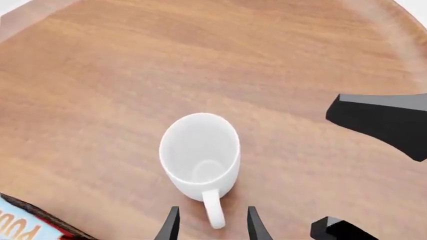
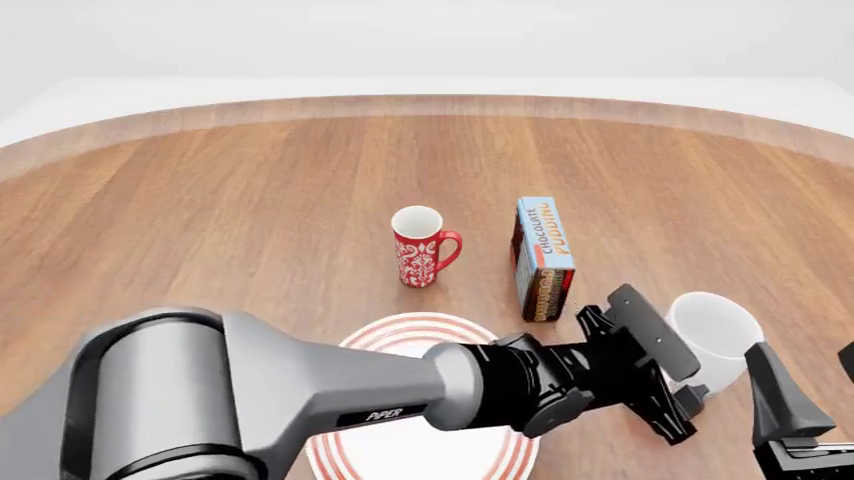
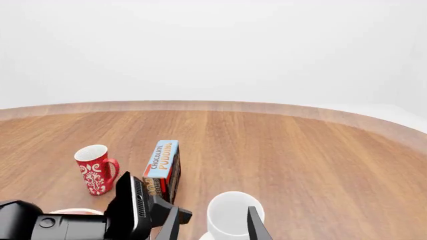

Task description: Pick up the white mug and put it on the plate, and put the chocolate pudding to the right of the plate.

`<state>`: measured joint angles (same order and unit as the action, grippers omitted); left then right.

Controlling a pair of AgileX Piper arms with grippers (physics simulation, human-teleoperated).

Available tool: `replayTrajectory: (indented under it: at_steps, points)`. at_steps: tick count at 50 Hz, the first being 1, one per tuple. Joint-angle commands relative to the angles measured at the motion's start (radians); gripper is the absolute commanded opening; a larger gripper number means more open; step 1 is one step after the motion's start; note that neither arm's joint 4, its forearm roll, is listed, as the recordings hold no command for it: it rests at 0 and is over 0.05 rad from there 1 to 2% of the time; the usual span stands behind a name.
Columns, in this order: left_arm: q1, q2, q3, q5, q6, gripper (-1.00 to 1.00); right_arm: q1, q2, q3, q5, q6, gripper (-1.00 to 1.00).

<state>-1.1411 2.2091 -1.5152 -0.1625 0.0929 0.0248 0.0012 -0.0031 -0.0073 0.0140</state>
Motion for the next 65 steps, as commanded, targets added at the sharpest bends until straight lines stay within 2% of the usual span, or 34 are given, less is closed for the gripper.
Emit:
replayTrajectory:
  at_steps: [1,23,24,31,65]
  points:
    - [-0.008,0.026,-0.014,0.0,-0.012,1.0,0.0,0.0,0.0,0.0,0.001,1.0]
    - [-0.005,0.054,-0.03,0.002,-0.02,1.0,0.0,0.0,0.0,0.0,0.0,1.0]
    - [0.008,0.079,-0.054,0.011,-0.024,1.0,0.0,0.0,0.0,0.0,0.0,1.0]
    - [0.003,0.103,-0.07,0.013,-0.031,1.0,0.0,0.0,0.0,0.0,0.0,1.0]
    - [-0.001,0.117,-0.076,0.011,-0.038,1.0,0.0,0.0,0.0,0.0,0.0,1.0]
